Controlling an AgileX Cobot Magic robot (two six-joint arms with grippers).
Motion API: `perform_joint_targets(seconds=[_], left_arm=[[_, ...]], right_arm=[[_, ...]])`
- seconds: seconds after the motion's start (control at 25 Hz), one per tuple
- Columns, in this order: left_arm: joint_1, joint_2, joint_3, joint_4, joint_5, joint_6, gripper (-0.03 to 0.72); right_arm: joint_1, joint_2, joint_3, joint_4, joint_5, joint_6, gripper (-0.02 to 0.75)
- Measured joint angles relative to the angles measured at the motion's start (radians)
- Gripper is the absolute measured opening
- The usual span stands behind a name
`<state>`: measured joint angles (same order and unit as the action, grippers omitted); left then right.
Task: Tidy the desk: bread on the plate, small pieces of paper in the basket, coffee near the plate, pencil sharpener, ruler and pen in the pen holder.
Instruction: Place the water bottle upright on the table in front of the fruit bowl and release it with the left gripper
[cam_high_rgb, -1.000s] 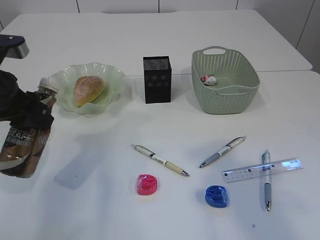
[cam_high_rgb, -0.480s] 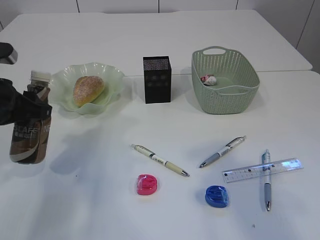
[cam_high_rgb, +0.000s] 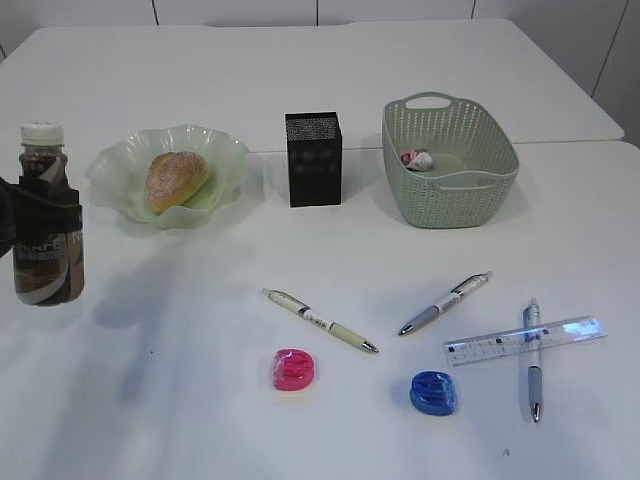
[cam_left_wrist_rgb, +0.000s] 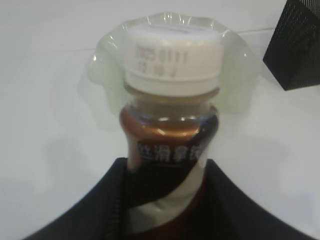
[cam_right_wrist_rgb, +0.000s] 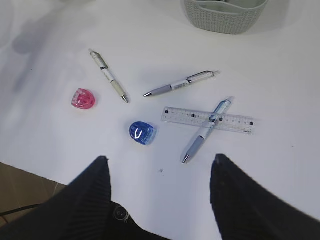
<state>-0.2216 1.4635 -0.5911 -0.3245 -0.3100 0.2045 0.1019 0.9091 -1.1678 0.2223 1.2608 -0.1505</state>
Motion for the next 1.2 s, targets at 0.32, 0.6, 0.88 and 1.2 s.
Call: perform_joint_targets(seconds=[0.32, 0.6, 0.88, 1.2], left_arm=[[-0.044, 0.016, 0.001, -0.004, -0.143, -0.002, 0.274], [-0.069, 0.091, 0.015, -0.008, -0.232, -0.055, 0.274], [-0.069, 0.093, 0.053, -0.014, -0.334, -0.131, 0.274], [-0.069, 0.137, 0.069, -0.012, -0.428, -0.158, 0.274]], right_arm=[[0.000, 0.000, 0.000, 0.011, 0.000, 0.000, 0.493], [0.000, 0.000, 0.000, 0.015, 0.000, 0.000, 0.493], [0.000, 0.000, 0.000, 0.019, 0.000, 0.000, 0.493], [0.000, 0.000, 0.000, 0.022, 0.000, 0.000, 0.493]])
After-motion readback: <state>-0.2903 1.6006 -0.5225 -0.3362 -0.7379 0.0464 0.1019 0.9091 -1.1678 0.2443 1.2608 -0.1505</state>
